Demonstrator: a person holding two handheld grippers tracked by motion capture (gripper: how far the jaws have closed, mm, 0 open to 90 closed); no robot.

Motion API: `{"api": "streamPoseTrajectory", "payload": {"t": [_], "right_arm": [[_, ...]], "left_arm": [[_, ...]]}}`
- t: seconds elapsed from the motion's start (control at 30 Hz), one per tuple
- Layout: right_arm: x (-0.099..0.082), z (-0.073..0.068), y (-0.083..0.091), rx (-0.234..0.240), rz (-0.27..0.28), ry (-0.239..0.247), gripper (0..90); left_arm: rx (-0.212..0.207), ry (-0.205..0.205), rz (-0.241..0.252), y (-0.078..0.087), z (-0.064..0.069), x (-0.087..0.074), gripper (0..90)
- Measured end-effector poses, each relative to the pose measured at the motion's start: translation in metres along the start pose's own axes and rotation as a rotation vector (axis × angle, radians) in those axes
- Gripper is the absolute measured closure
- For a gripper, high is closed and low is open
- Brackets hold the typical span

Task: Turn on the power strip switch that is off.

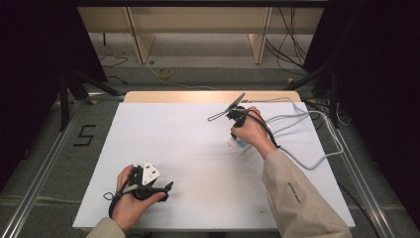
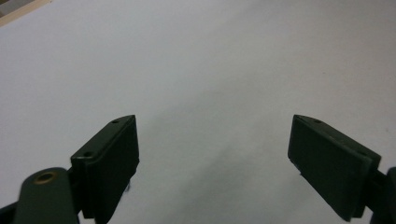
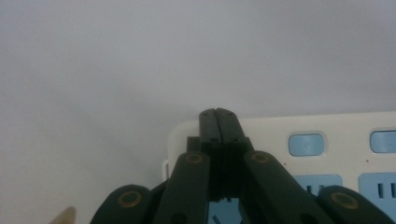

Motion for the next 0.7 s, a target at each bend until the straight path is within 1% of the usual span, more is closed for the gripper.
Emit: {"api": "streamPoseTrajectory", "payload": {"t": [0.1, 0.23, 0.27, 0.53, 0.57, 0.7], "right_arm": [[-0.0006, 0.0016, 0.0, 0.012, 0.005, -0.015, 90.0], [-0.0015, 0.0039, 0.0001, 0.028, 0.013, -0.025, 90.0], [-0.0018, 0.0042, -0.0001, 0.029, 0.018, -0.021, 90.0], [-0.0024, 0.0022, 0.0001, 0.015, 0.024, -0.011, 90.0], [-0.0024, 0.0021, 0.0001, 0.015, 0.024, -0.011, 90.0], [-0.0026, 0.0027, 0.0002, 0.019, 0.023, -0.012, 90.0]], "left_arm": [[-0.001, -0.005, -0.005, 0.0003, 0.0, 0.0002, 16.2], [0.001, 0.0, -0.002, 0.0, 0.0, 0.0001, 16.1], [-0.001, -0.006, -0.005, 0.0, -0.0002, 0.0, 16.1], [0.001, 0.0, 0.0, -0.0001, 0.0001, 0.0, 16.2], [-0.002, -0.006, -0.006, 0.0002, -0.0002, 0.0, 16.1], [-0.001, -0.005, -0.005, 0.0002, 0.0, 0.0001, 16.1]]}}
Point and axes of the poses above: each handheld gripper's, and its own axes: y roughly backward along the jaws, x roughly out of its top, z roughly to its right, the point moved 1 cm from there along -y, roughly forward along the jaws, and after that the axes turned 13 degrees about -y, right-handed, at the moved point
